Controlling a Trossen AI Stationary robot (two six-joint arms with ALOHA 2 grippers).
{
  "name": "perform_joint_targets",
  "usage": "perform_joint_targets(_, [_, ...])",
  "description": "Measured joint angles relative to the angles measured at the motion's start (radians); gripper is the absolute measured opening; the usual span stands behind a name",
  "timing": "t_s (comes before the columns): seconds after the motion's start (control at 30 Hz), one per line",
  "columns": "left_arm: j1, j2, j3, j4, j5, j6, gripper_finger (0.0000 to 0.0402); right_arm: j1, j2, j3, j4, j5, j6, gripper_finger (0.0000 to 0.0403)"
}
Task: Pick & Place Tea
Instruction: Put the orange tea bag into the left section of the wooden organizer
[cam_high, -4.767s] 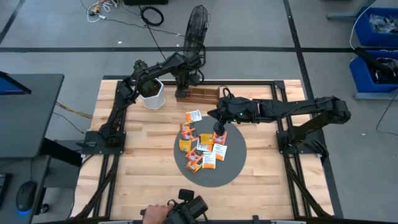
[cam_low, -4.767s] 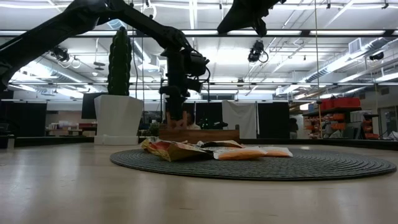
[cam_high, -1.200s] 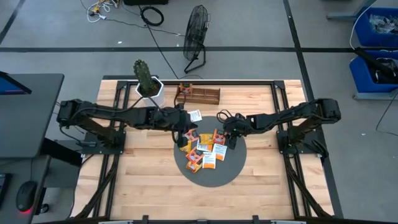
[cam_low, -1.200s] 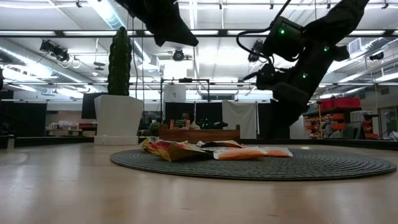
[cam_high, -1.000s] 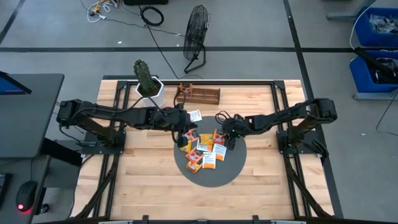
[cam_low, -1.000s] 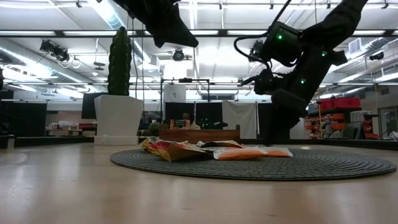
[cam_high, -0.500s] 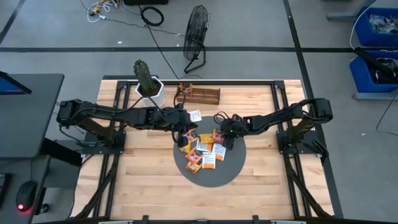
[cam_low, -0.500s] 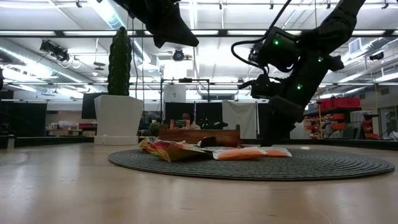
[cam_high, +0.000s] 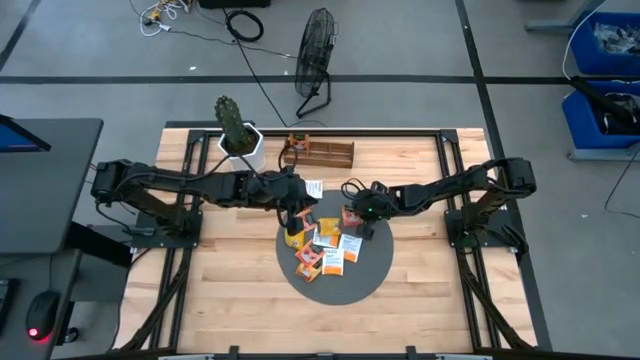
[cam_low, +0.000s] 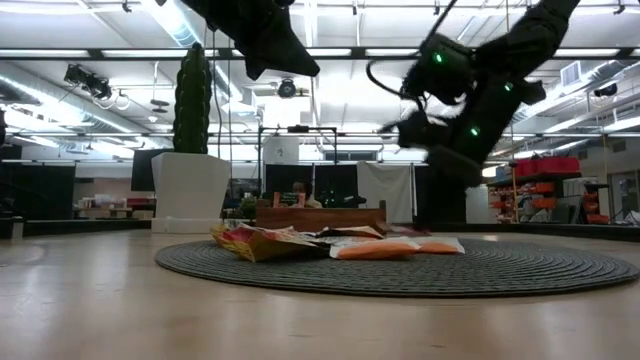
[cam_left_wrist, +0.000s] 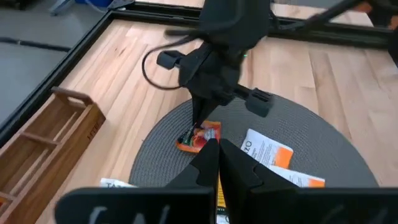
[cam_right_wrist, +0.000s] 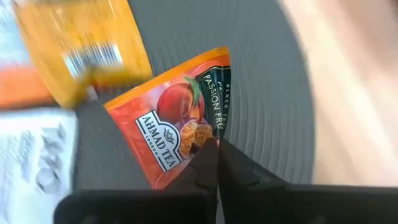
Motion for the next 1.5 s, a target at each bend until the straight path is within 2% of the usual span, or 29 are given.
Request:
perform_joint_targets(0.2, [0.043,0.0,0.0,0.002,0.019,-0.198,0.0017,0.012,-0.023,0.138,-0.14,0.08,-0.151,0.0002])
perform_joint_targets(0.37, [0.102,0.0,0.0,0.036,0.151,-0.395,0.0022,0.05,-0.03,0.294,-0.219,0.162,-0.36,0.0001])
perform_joint_targets(0.47, [0.138,0.0,0.0,0.064,0.223,-0.506,0.0042,0.071,-0.033,0.373,-0.224,0.196,-0.476,0.0001])
perform_joint_targets(0.6, [0.185,0.0,0.001,0.109,0.339,-0.599,0.0089,0.084,-0.033,0.441,-0.228,0.229,-0.562,0.0001])
perform_joint_targets(0.83, [0.233,0.0,0.001,0.108,0.413,-0.646,0.0183,0.084,-0.033,0.488,-0.222,0.233,-0.648,0.0])
perform_joint_targets(0.97, [0.245,0.0,0.001,0.108,0.417,-0.654,0.0216,0.086,-0.033,0.488,-0.216,0.232,-0.667,0.0])
perform_joint_targets(1.37, [0.297,0.0,0.001,0.104,0.409,-0.657,0.0223,0.116,-0.033,0.488,-0.208,0.226,-0.668,0.0])
perform_joint_targets(1.5, [0.306,0.0,0.001,0.103,0.492,-0.657,0.0223,0.116,-0.033,0.488,-0.205,0.237,-0.671,0.0])
